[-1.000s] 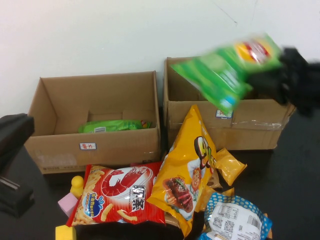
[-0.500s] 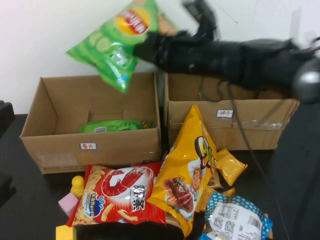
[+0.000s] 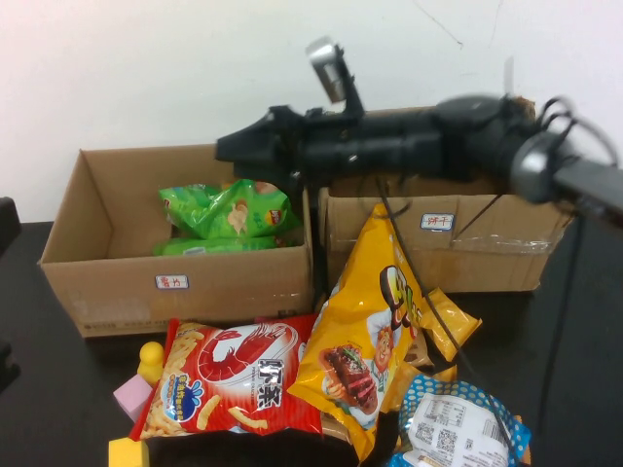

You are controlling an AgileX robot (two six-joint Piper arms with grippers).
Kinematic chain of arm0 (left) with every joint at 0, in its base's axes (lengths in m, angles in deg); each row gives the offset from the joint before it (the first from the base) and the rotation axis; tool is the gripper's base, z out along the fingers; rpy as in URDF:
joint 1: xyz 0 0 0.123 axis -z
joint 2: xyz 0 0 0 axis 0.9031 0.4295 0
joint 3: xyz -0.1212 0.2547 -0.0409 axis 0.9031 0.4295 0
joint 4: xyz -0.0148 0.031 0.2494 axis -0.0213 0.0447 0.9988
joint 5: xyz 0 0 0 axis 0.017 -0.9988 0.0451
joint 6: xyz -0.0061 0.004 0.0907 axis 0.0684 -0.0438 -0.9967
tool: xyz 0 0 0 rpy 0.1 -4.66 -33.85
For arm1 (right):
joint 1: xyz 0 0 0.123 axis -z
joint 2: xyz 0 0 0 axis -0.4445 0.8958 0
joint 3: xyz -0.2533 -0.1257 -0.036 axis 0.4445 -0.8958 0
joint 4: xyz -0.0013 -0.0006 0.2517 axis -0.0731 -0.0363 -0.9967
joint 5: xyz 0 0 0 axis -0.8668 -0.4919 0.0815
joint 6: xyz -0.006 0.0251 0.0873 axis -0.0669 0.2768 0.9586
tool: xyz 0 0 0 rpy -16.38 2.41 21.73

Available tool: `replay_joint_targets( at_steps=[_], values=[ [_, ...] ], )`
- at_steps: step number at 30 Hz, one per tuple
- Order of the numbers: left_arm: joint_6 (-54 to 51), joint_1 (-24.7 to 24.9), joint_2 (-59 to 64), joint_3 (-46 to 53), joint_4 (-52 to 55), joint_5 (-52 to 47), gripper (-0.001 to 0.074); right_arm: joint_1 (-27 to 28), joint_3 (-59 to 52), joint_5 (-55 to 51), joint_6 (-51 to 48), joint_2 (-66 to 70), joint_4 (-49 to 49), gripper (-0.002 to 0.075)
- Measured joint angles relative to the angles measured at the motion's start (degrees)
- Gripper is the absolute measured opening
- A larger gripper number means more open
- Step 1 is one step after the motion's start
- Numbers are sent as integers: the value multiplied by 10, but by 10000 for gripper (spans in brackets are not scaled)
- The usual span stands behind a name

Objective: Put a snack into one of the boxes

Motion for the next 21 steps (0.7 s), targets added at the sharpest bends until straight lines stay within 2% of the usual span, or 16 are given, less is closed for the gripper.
replay_joint_targets(
  at_steps=[4, 6, 12, 13, 17, 21],
  values=[
    [1, 0, 0, 0, -15, 0, -1, 22, 0, -74, 19, -44, 76, 105],
    [1, 0, 0, 0, -27, 0, -1, 32, 1, -100, 30, -71, 114, 51],
    [17, 0, 0, 0, -51, 0, -1, 27, 1, -156, 69, -182, 294, 10],
    [17, 0, 0, 0, -52, 0, -1, 14, 3, -169, 96, -224, 388, 10],
    [-7, 0, 0, 0, -51, -14, -1, -17, 5, -213, 179, -313, 630, 8],
    [-33, 0, -4, 3, -45, -45, -1, -30, 5, -224, 252, -378, 789, 8]
  ],
)
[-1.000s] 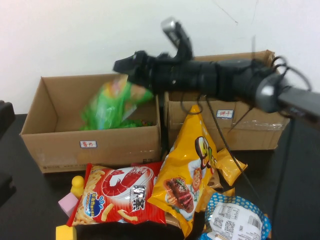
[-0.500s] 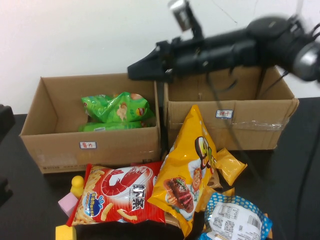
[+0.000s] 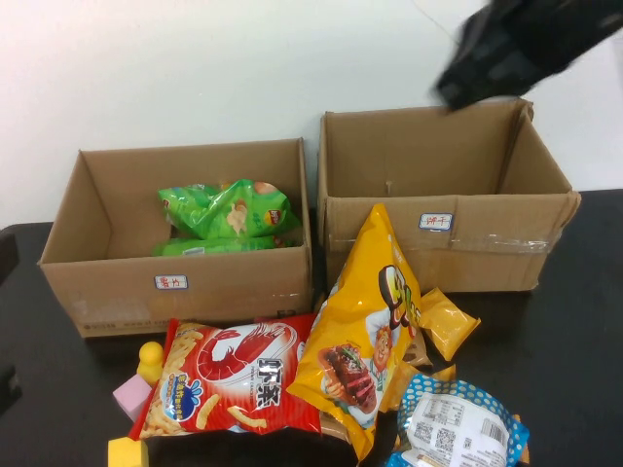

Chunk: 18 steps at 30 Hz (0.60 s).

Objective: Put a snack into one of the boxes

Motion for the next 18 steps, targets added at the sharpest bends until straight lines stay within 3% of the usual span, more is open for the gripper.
replay_joint_targets(
  at_steps=[7, 18],
  values=[
    [-9, 0, -71, 78, 21, 131, -1, 0, -87, 0, 66, -134, 142, 7],
    [25, 0, -137, 211, 29, 176, -1, 0, -469, 106, 154, -447, 235, 7]
  ],
)
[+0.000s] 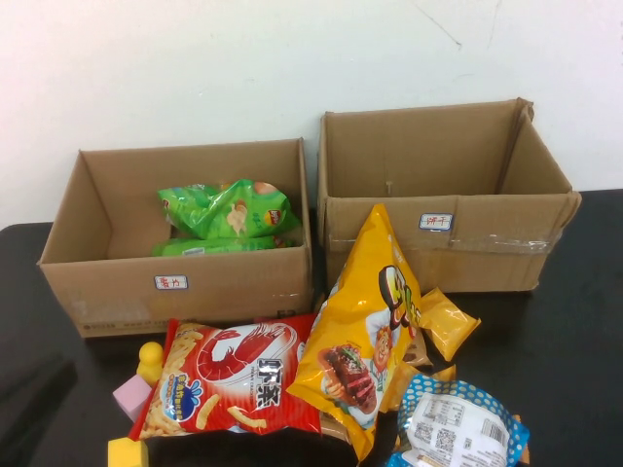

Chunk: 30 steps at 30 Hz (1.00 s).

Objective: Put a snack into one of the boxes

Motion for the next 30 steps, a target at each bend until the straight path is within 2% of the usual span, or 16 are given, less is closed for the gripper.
replay_joint_targets(
  at_steps=[7, 11, 18, 30],
  values=[
    [9, 0, 0, 53, 11, 2, -1, 0, -284, 108, 105, -232, 21, 7],
    [16, 0, 0, 71, 13, 4, -1, 0, -391, 149, 171, -341, 25, 7],
    [17, 0, 0, 74, 14, 5, -1, 0, -457, 176, 191, -427, 31, 5],
    [17, 0, 0, 74, 15, 5, -1, 0, -461, 188, 193, -433, 34, 1]
  ],
)
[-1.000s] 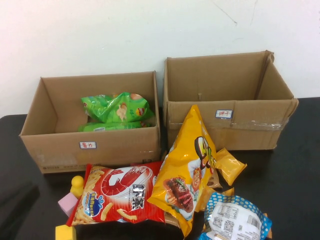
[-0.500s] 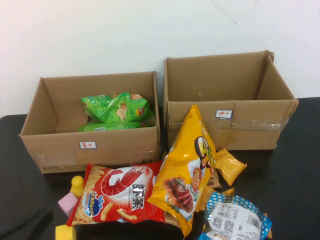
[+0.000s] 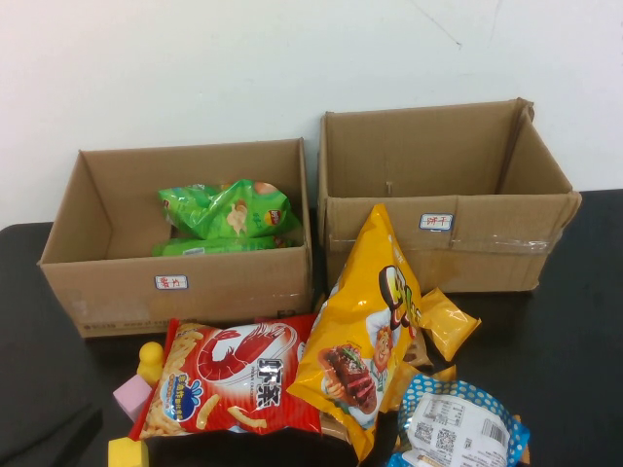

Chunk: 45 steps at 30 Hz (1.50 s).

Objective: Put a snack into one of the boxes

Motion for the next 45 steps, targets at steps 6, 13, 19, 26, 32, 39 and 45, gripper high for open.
replay_joint_targets(
  at_steps=[6, 13, 19, 26, 32, 39, 45],
  values=[
    [0, 0, 0, 12, 2, 0, -1, 0, 0, 0, 0, 0, 1, 1],
    [-46, -51, -56, 52, -161, -5, -1, 0, 0, 0, 0, 0, 1, 1],
    [-211, -188, -144, 91, -339, 16, -1, 0, 0, 0, 0, 0, 1, 1],
    [-301, -339, -191, 152, -447, 45, -1, 0, 0, 0, 0, 0, 1, 0],
    [-394, -375, -191, 158, -488, 36, -1, 0, 0, 0, 0, 0, 1, 0],
    [-488, -401, -191, 158, -536, 33, -1, 0, 0, 0, 0, 0, 1, 0],
    [-495, -455, -191, 158, -540, 0, -1, 0, 0, 0, 0, 0, 1, 0]
  ],
)
